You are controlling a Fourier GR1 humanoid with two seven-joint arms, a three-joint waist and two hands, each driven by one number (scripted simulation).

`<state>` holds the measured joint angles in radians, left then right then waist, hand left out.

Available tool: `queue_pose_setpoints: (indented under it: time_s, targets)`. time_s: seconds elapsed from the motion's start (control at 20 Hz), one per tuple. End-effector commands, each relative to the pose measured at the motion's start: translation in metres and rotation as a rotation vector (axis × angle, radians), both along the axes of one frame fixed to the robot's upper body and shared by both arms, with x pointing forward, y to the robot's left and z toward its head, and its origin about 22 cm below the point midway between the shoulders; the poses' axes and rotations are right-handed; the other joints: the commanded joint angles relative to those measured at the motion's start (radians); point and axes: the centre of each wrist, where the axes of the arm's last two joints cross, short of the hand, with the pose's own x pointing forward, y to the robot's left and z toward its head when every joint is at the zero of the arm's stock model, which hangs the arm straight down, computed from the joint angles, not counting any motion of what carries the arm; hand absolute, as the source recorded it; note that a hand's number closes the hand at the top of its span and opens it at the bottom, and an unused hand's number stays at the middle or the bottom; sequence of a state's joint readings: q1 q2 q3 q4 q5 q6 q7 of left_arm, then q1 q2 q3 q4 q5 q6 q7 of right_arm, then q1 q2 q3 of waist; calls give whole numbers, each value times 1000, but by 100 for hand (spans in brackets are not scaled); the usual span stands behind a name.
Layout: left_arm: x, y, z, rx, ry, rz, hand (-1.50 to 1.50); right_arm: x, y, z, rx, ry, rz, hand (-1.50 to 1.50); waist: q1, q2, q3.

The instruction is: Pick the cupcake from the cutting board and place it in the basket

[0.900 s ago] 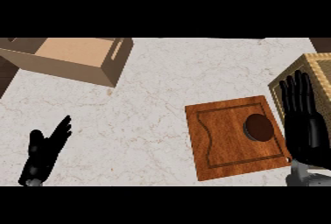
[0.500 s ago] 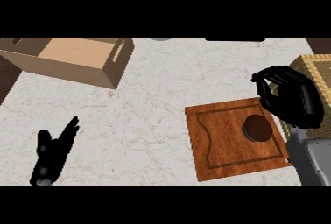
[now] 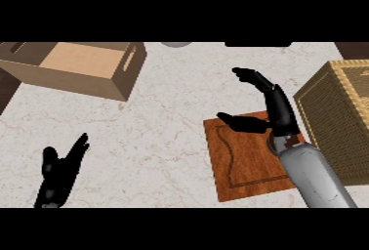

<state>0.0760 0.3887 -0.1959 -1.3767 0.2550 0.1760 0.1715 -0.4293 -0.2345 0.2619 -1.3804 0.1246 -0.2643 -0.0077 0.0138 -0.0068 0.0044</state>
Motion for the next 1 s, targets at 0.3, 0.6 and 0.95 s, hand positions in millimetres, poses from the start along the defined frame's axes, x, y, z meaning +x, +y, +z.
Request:
queue_pose_setpoints:
  time_s: [0.3, 0.6, 0.95]
  targets:
    - [-25, -1, -14, -34, 94, 44, 0, 15, -65, 107, -681, 113, -300, -150, -42, -16, -11]
    - [-29, 17, -7, -25, 94, 44, 0, -12, -76, 201, -859, 249, -226, -150, -51, -17, -9]
    - [-21, 4, -16, -33, 75, 37, 0, -28, -80, 236, -984, 508, -87, -150, -41, -3, -7]
